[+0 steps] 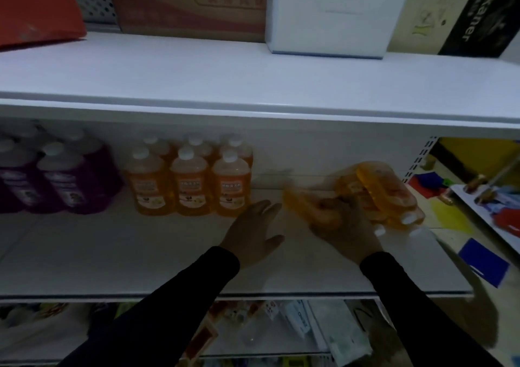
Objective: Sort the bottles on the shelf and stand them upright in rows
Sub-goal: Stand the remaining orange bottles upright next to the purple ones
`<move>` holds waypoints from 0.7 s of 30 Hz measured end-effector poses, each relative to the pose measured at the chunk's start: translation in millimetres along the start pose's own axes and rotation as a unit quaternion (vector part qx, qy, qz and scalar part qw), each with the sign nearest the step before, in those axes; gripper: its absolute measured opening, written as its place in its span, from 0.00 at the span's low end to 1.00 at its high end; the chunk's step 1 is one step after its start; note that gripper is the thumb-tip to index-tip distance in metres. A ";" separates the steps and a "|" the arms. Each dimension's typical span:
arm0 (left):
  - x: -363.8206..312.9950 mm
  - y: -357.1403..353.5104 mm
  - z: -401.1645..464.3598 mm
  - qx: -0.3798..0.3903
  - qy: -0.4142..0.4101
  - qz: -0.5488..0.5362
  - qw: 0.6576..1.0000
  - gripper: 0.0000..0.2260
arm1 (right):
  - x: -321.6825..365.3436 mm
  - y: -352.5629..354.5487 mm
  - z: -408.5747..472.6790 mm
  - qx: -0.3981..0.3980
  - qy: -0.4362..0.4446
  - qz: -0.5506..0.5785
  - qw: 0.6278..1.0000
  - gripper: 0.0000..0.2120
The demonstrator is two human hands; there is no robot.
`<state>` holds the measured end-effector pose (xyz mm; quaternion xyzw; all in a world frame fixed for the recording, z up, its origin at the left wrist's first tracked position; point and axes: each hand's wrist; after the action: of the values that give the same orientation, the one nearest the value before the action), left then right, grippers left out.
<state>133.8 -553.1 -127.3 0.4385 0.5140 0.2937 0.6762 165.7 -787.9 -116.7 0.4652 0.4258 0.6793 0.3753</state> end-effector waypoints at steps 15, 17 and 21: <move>-18.8 -19.4 37.2 0.017 0.090 -0.270 0.958 0.28 | 11.1 24.8 42.5 0.033 0.050 0.260 0.964 0.35; -18.3 -15.8 37.5 0.017 0.081 -0.262 0.962 0.31 | -1.4 13.3 38.7 0.063 0.066 0.255 0.963 0.42; -12.2 -15.1 28.5 0.042 0.097 -0.182 0.978 0.33 | -4.9 -7.9 32.9 0.044 0.102 0.220 0.969 0.55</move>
<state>156.5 -578.4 -133.0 0.3347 0.6600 0.1850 0.6466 199.3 -782.0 -118.8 0.4923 0.3782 0.7694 0.1502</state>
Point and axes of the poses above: each hand's wrist, its own z-axis towards the middle knuckle, its own y-axis out of the back of the hand, x = y × z
